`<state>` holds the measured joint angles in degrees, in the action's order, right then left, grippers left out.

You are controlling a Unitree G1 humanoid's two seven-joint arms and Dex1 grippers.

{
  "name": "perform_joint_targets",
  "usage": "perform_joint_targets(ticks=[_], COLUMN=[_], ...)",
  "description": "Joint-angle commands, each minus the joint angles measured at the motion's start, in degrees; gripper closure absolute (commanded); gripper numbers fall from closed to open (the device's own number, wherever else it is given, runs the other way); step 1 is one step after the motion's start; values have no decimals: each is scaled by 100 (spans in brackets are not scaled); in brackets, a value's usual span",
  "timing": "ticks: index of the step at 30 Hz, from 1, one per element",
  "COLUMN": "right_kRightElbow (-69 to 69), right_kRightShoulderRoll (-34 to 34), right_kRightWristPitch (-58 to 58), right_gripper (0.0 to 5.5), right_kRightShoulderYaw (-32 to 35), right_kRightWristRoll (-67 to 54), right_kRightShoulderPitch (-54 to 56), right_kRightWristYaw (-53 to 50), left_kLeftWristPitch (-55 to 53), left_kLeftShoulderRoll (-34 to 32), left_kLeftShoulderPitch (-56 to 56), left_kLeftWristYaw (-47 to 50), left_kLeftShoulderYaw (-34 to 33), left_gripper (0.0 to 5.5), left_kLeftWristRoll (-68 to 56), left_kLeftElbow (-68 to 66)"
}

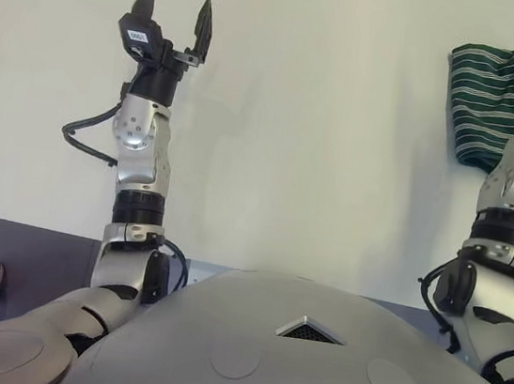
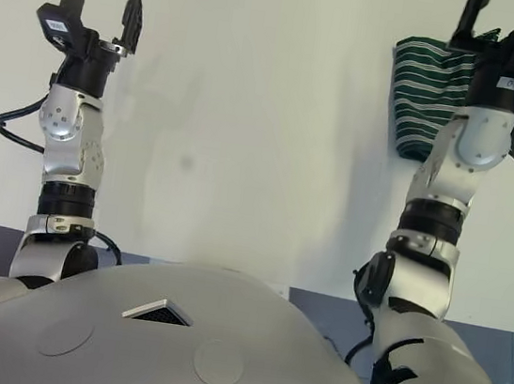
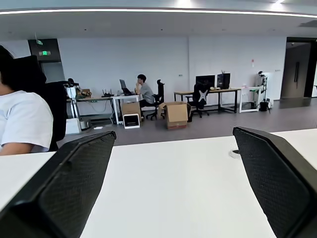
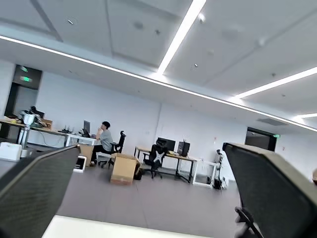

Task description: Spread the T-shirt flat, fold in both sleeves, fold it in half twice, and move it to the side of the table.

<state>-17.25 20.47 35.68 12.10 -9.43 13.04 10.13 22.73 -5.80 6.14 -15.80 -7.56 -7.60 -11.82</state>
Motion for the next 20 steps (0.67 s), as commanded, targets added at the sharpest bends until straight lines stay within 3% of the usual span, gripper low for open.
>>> perform_joint_targets(ticks=[1,4,9,20], right_kRightElbow=[1597,1804,1723,2104], right_kRightShoulderRoll=[-879,-1174,-1083,-1136], right_kRightWristPitch=[-1549,-2652,-2881,-2960], right_gripper=[10,10,10,10], right_kRightShoulderYaw=[-999,-1254,-1422,-1286], right_kRightWristRoll=[-2520,-3873,-3662,-3430], right_kRightShoulderPitch=[-865,-1391,-1871,-2457], right_kRightWristYaw=[1477,2566,3747,4178], left_kLeftWristPitch=[280,637,1339,1519], left_kLeftShoulderRoll=[205,236,224,85], left_kLeftShoulderPitch=[-555,-971,-1507,-1872], left_kLeftWristYaw=[103,-249,-776,-721], left_kLeftShoulderYaw=[219,491,889,948], left_gripper=[112,112,112,112], left_kLeftWristRoll=[111,-23,-339,-295], left_kLeftElbow=[364,555,861,1045])
